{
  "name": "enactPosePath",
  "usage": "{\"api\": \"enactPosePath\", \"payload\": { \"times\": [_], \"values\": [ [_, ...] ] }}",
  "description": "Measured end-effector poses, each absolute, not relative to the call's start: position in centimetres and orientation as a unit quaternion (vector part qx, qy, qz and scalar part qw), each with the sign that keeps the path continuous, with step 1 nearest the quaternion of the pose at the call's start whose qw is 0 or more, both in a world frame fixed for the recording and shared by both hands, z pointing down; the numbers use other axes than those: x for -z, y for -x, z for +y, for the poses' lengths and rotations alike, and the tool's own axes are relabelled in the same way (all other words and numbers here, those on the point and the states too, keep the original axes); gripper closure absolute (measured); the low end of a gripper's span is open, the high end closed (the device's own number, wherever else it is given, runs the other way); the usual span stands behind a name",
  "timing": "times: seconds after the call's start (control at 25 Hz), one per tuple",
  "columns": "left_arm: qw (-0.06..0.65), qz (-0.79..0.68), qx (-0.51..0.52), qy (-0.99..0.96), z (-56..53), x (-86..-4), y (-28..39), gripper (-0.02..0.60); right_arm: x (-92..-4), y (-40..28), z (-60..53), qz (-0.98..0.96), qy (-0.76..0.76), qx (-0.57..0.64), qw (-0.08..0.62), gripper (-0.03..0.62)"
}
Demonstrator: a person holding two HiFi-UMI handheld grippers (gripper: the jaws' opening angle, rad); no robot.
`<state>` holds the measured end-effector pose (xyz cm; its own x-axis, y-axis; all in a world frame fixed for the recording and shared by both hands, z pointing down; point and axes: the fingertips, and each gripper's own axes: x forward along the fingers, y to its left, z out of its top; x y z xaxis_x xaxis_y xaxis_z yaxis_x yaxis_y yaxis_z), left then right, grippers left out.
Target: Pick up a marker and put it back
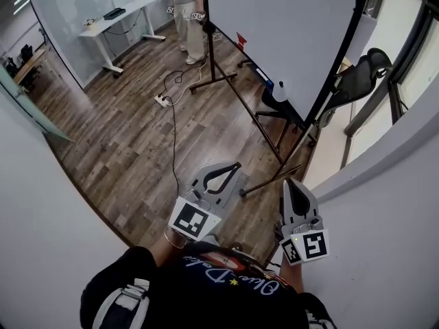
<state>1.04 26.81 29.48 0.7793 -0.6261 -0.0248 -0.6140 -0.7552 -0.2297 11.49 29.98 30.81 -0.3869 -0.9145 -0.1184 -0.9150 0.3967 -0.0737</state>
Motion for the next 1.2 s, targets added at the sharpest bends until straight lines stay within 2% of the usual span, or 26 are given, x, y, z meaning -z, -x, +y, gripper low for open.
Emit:
{"api": "enactPosePath", "payload": {
  "times": [0.28,0.6,1.2],
  "values": [
    [0.110,0.346,0.036,0.931,28.1,-30.5,-1.5,0.577,-31.5,-12.1,31.4,0.839,0.537,0.002,0.088,0.594],
    [0.116,0.340,0.031,0.933,27.9,-30.5,-1.9,0.578,-32.2,-13.1,31.6,0.831,0.551,0.007,0.069,0.594],
    [0.127,0.309,0.022,0.942,20.3,-30.5,0.4,0.578,-31.9,-10.6,24.9,0.814,0.579,-0.004,0.054,0.594]
  ]
}}
